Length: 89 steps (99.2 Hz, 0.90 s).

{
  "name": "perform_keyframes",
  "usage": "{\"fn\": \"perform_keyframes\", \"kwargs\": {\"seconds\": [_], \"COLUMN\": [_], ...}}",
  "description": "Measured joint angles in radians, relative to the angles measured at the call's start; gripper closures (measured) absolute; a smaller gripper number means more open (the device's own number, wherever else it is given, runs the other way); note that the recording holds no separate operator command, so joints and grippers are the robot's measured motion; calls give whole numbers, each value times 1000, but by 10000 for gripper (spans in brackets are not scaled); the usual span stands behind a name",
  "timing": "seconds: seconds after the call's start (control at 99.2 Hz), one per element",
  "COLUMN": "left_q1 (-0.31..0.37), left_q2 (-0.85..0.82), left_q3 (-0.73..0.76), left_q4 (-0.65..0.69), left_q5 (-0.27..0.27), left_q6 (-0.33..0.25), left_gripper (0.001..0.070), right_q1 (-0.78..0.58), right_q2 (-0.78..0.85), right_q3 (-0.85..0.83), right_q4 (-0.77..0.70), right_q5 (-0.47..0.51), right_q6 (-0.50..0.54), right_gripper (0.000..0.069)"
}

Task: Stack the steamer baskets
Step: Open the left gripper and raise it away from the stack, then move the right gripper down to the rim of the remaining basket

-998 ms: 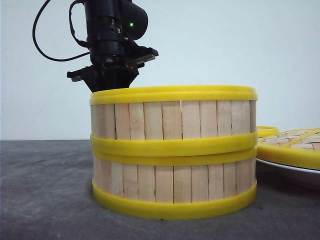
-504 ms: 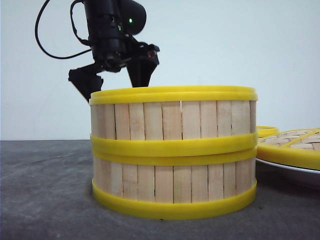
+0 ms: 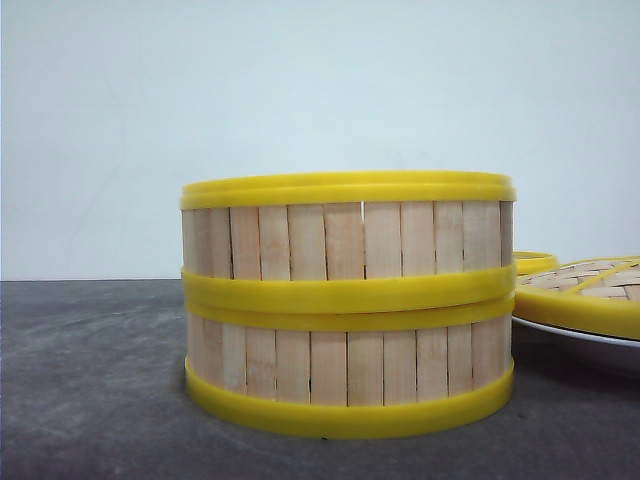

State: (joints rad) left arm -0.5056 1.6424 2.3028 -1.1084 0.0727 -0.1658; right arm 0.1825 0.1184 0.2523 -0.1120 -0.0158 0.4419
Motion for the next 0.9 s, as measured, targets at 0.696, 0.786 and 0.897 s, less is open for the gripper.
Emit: {"fn": "perform_keyframes", "kwargs": {"seconds": [0.696,0.786,0.897], "left_q1": [-63,-62,-62], "left_q2": [-652,-694,-729], "left_q3": [-15,-16,-19], "left_q4": [-315,-315,-315], "left_q5": [-406,-445,-466], "left_q6": [79,82,95], "left_gripper": [238,238,238], "right_q1": [-119,-118,-116], "right_q2": [1704,1781,1850], "right_q3": [1538,1539,1539], "right_q4": [-813,-827,-830], "right_q5": [-69,-69,-69], "right_q6": [-265,-244,-227], "right_gripper": [276,307,343]}}
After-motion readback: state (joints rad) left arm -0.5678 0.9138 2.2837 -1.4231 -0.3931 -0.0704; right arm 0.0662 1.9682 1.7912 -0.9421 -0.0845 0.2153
